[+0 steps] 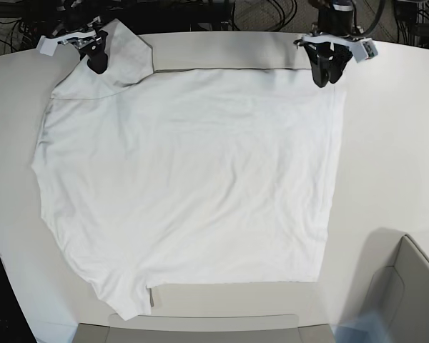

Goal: Fold the T-shirt properly
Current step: 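Lower both grippers onto the shirt's collar-side corners and grasp them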

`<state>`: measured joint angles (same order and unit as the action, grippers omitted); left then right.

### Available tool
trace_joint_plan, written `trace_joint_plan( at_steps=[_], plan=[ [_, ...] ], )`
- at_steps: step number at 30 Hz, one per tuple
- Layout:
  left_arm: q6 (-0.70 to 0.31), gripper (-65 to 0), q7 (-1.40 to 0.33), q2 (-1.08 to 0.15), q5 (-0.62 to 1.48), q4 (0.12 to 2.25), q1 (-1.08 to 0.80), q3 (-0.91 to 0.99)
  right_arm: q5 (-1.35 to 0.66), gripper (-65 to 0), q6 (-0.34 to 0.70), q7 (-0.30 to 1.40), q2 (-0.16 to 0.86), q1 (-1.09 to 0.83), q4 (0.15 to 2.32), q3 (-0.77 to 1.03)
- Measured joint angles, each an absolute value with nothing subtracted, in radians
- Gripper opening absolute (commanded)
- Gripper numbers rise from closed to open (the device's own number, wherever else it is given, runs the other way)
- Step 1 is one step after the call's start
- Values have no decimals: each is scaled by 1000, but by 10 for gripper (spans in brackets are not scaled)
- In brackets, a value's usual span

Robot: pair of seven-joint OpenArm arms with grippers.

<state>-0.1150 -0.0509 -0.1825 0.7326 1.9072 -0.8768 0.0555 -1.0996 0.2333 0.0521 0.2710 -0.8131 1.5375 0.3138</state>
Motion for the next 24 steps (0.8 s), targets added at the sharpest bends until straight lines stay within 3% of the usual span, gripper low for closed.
trace_joint_plan(
  at_steps=[5, 11, 19, 24],
  plan=[
    [-102, -434, -310, -192, 950, 1870, -819, 224, -1097, -383, 229, 46, 276, -815, 1535, 340],
    [-109, -433, -535, -191, 992, 1795, -711, 366, -1097, -383, 229, 48, 276, -815, 1535, 343],
    [-211, -435, -571, -189, 1010, 1632, -615, 376, -1097, -383, 228, 46, 276, -815, 1535, 343],
    [-223, -435, -562, -191, 1019, 1601, -606, 392, -1097, -383, 228, 47, 276, -815, 1535, 343]
  ],
)
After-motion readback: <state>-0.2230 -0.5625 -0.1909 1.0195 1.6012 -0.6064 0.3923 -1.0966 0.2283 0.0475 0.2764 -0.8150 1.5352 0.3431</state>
